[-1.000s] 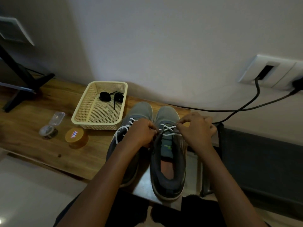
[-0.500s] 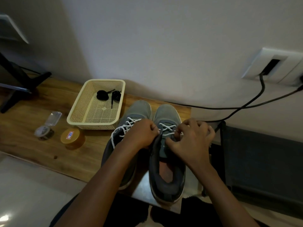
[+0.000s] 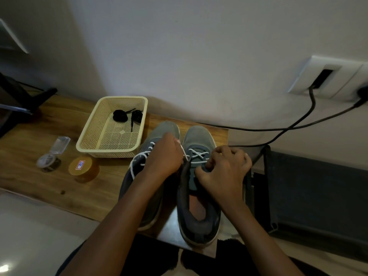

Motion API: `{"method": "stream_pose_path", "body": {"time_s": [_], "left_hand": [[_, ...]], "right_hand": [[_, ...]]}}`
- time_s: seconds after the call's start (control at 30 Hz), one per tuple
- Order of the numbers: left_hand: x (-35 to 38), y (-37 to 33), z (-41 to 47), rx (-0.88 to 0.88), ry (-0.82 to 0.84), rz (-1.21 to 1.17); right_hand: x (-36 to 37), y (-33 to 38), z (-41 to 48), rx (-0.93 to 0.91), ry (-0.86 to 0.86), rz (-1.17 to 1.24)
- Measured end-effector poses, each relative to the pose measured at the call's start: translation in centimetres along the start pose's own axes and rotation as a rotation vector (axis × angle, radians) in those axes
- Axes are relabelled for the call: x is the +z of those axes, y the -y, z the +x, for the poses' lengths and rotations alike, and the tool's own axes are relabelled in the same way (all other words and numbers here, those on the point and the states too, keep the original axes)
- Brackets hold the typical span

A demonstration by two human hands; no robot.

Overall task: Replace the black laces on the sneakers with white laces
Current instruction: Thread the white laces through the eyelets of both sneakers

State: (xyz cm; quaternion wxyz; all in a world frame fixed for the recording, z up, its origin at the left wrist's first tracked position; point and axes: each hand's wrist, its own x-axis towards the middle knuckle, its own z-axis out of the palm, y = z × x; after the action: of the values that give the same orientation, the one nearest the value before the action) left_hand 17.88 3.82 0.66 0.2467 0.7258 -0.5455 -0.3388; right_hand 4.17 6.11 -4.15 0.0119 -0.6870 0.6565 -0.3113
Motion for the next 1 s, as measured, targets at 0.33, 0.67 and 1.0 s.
{"method": "stream_pose_path", "body": {"time_s": [0.33,0.67,1.0], "left_hand": [[-1.3,0.4,0.0,0.300,-0.175,0.271],[-1.1,-0.3,-1.0,0.159,0.003,0.510],[-1.8,0.1,-0.4,0.114,-0.311,0.279]], "right_hand": [[0.2,-0.3,0.3,0.004,-0.038,0.009],[0.0,-0.3,0.4,-0.022,-0.032,-0.032],[0.3,-0.4,0.4,-0.029,-0.035,-0.022]]}}
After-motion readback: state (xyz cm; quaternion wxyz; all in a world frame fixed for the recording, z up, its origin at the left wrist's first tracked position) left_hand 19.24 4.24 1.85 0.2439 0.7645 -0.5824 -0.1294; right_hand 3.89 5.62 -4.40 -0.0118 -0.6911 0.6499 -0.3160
